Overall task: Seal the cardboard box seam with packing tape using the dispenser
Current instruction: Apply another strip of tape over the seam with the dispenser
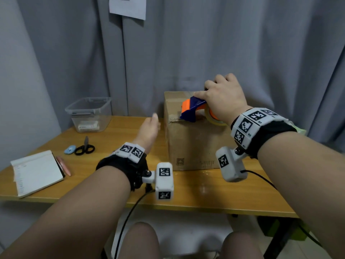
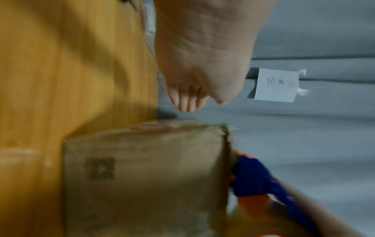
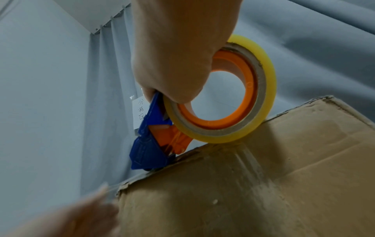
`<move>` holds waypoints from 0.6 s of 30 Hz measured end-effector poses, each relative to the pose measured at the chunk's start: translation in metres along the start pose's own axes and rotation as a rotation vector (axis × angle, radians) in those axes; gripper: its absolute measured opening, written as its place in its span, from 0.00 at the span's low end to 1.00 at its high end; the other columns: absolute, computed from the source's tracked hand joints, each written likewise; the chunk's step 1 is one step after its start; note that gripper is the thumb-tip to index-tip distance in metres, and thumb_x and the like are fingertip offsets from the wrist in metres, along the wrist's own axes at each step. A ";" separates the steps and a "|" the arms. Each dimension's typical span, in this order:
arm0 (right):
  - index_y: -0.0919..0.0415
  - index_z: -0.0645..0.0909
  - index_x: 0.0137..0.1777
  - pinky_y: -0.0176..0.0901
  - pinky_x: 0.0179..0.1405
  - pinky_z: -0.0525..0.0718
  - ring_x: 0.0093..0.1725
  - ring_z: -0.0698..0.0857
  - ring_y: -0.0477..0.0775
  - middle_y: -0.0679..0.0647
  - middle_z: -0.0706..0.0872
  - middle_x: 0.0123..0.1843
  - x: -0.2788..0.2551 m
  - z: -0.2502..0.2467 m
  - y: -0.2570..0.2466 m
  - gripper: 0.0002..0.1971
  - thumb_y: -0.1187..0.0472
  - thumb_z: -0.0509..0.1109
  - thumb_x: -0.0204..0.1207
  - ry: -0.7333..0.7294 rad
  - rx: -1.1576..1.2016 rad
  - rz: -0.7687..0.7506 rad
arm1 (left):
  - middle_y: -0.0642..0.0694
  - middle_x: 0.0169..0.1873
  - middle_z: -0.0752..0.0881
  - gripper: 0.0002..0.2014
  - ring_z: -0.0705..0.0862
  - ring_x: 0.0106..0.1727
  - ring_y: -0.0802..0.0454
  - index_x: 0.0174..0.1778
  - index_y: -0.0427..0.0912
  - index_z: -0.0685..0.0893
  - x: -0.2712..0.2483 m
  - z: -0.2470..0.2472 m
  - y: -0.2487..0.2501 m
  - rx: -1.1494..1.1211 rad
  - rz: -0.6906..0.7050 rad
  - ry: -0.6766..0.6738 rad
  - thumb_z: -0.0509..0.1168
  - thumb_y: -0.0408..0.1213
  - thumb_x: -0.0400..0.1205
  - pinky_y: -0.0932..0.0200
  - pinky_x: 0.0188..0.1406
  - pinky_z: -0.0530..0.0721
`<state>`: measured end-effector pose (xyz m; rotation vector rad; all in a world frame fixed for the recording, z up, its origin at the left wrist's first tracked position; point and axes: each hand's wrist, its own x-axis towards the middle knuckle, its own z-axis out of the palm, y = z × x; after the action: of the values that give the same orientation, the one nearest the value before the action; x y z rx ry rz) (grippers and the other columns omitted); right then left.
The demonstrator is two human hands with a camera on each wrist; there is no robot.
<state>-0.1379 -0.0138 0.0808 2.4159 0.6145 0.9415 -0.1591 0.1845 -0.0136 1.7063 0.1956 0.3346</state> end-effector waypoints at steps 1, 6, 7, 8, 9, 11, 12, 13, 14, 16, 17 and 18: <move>0.40 0.74 0.70 0.55 0.56 0.69 0.56 0.77 0.61 0.53 0.83 0.55 0.000 -0.001 0.000 0.25 0.34 0.61 0.75 0.000 0.010 0.000 | 0.41 0.72 0.75 0.30 0.73 0.73 0.47 0.75 0.35 0.69 -0.006 0.004 0.013 -0.171 0.010 -0.074 0.42 0.55 0.88 0.52 0.75 0.67; 0.40 0.73 0.71 0.54 0.57 0.69 0.57 0.76 0.60 0.52 0.82 0.57 -0.002 0.000 -0.001 0.24 0.36 0.61 0.76 0.004 0.028 0.016 | 0.51 0.82 0.58 0.37 0.58 0.82 0.53 0.83 0.49 0.50 -0.025 0.026 0.028 -0.500 -0.054 -0.288 0.30 0.66 0.81 0.52 0.80 0.56; 0.41 0.74 0.71 0.55 0.57 0.69 0.57 0.76 0.60 0.52 0.82 0.57 -0.002 0.000 -0.001 0.24 0.36 0.61 0.77 0.002 0.030 0.015 | 0.50 0.83 0.55 0.37 0.56 0.83 0.52 0.84 0.50 0.49 -0.022 0.027 0.018 -0.543 -0.073 -0.245 0.30 0.67 0.81 0.50 0.81 0.54; 0.41 0.74 0.70 0.54 0.57 0.69 0.58 0.76 0.60 0.52 0.82 0.57 -0.002 0.000 -0.001 0.24 0.35 0.61 0.76 0.000 0.031 0.013 | 0.48 0.84 0.52 0.38 0.53 0.84 0.49 0.84 0.49 0.47 -0.022 0.026 0.012 -0.676 -0.102 -0.219 0.31 0.67 0.81 0.47 0.81 0.52; 0.41 0.74 0.70 0.54 0.57 0.69 0.58 0.76 0.60 0.53 0.82 0.57 -0.002 0.001 -0.001 0.25 0.35 0.61 0.76 -0.002 0.030 0.013 | 0.45 0.84 0.51 0.38 0.51 0.84 0.46 0.84 0.47 0.46 -0.018 0.024 0.006 -0.824 -0.144 -0.187 0.31 0.66 0.81 0.44 0.81 0.51; 0.41 0.74 0.70 0.55 0.57 0.69 0.57 0.76 0.60 0.53 0.82 0.57 -0.003 0.002 0.001 0.25 0.34 0.61 0.75 -0.004 0.032 0.019 | 0.43 0.83 0.54 0.39 0.55 0.83 0.46 0.84 0.49 0.46 -0.013 0.026 -0.009 -0.890 -0.157 -0.292 0.32 0.69 0.80 0.43 0.81 0.54; 0.41 0.74 0.70 0.55 0.57 0.69 0.57 0.77 0.61 0.53 0.82 0.57 -0.003 0.003 0.002 0.25 0.34 0.61 0.75 -0.004 0.035 0.023 | 0.45 0.82 0.58 0.40 0.61 0.81 0.50 0.84 0.52 0.48 -0.012 0.029 -0.012 -0.791 -0.184 -0.357 0.31 0.70 0.79 0.47 0.80 0.59; 0.41 0.74 0.70 0.55 0.57 0.70 0.56 0.77 0.61 0.52 0.82 0.57 -0.004 0.004 0.002 0.25 0.35 0.62 0.75 -0.003 0.036 0.026 | 0.48 0.80 0.65 0.39 0.67 0.76 0.55 0.83 0.52 0.52 -0.014 0.032 -0.017 -0.618 -0.146 -0.368 0.31 0.70 0.79 0.54 0.77 0.64; 0.41 0.74 0.70 0.55 0.57 0.70 0.56 0.77 0.61 0.52 0.82 0.57 -0.004 0.004 0.002 0.24 0.35 0.62 0.76 -0.006 0.035 0.029 | 0.51 0.76 0.70 0.38 0.71 0.71 0.59 0.82 0.51 0.57 -0.014 0.034 -0.023 -0.454 -0.102 -0.387 0.29 0.67 0.80 0.61 0.72 0.68; 0.41 0.74 0.70 0.55 0.57 0.70 0.57 0.77 0.61 0.52 0.82 0.57 -0.005 0.003 0.003 0.25 0.35 0.61 0.76 -0.011 0.036 0.033 | 0.55 0.73 0.71 0.37 0.68 0.73 0.59 0.81 0.51 0.59 -0.018 0.028 -0.023 -0.229 -0.076 -0.425 0.27 0.64 0.82 0.60 0.73 0.63; 0.41 0.74 0.70 0.55 0.58 0.69 0.57 0.76 0.61 0.53 0.82 0.57 -0.005 0.003 0.003 0.25 0.34 0.61 0.76 -0.015 0.041 0.032 | 0.54 0.77 0.66 0.36 0.63 0.78 0.57 0.82 0.53 0.58 -0.018 0.022 -0.018 -0.150 -0.051 -0.414 0.29 0.65 0.82 0.55 0.77 0.58; 0.41 0.74 0.71 0.54 0.58 0.69 0.57 0.76 0.61 0.53 0.82 0.58 -0.005 0.003 0.004 0.25 0.34 0.61 0.76 -0.016 0.048 0.029 | 0.53 0.80 0.62 0.33 0.58 0.81 0.54 0.82 0.55 0.57 -0.014 0.016 -0.016 -0.093 -0.013 -0.363 0.32 0.64 0.83 0.51 0.78 0.54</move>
<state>-0.1382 -0.0203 0.0791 2.4790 0.6037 0.9279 -0.1659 0.1677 -0.0330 1.6416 -0.0752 0.0199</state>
